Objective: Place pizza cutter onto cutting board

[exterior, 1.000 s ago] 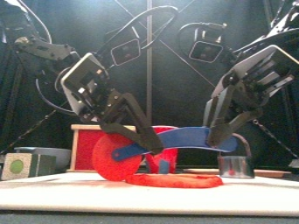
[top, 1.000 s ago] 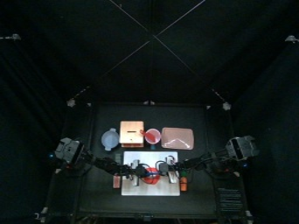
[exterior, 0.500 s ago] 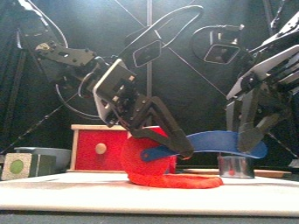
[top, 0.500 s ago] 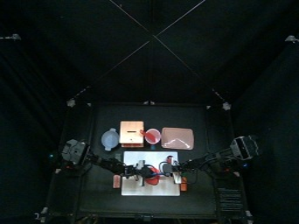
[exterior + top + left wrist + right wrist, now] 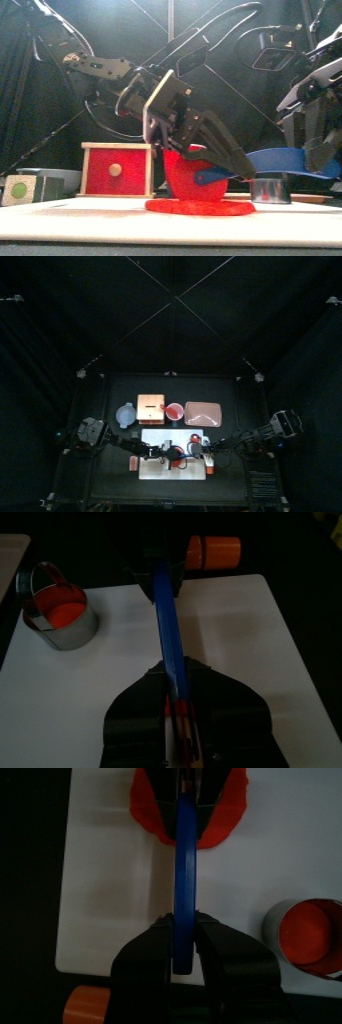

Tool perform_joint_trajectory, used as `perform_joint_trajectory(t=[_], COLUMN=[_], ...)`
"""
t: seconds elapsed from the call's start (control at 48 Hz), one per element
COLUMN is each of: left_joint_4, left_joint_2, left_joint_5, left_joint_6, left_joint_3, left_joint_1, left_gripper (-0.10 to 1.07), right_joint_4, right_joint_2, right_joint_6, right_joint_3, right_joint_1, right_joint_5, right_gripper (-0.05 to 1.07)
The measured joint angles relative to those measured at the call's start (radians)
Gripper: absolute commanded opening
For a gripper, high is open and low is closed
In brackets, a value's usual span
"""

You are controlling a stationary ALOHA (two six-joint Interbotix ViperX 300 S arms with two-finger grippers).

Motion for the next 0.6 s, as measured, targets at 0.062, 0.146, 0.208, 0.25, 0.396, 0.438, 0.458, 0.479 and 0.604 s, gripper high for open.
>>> perform_joint_trajectory(t=[0.062,0.146,0.208,0.25,0.396,0.438,0.458,0.479,0.604], left_joint_4=[0.002,0.003,0.005,0.005,0.009,0.011,0.011,0.014,0.02], left_joint_2=[0.009,0.018,0.023,0.026,0.031,0.032,0.032,0.034,0.04], left_joint_5=[0.008,0.015,0.017,0.017,0.017,0.017,0.018,0.017,0.017], left_joint_6=[0.0,0.0,0.0,0.0,0.0,0.0,0.0,0.0,0.0], left_joint_3=[-0.014,-0.029,-0.038,-0.043,-0.057,-0.06,-0.061,-0.063,-0.075], left_joint_1=[0.002,0.005,0.008,0.009,0.015,0.018,0.018,0.02,0.025], left_gripper=[0.45,0.45,0.45,0.45,0.45,0.45,0.45,0.45,0.45], right_joint_4=[0.002,0.003,0.005,0.006,0.008,0.008,0.008,0.008,0.008], right_joint_2=[-0.005,-0.015,-0.025,-0.031,-0.064,-0.075,-0.08,-0.087,-0.117], right_joint_6=[0.0,0.0,-0.002,0.0,0.0,0.0,0.0,0.0,0.0], right_joint_3=[0.005,0.009,0.014,0.017,0.032,0.037,0.04,0.041,0.057], right_joint_1=[0.003,0.005,0.006,0.006,0.006,0.006,0.006,0.006,0.006], right_joint_5=[0.015,0.035,0.049,0.057,0.074,0.078,0.08,0.083,0.095], right_gripper=[0.49,0.49,0.49,0.49,0.49,0.49,0.49,0.49,0.49])
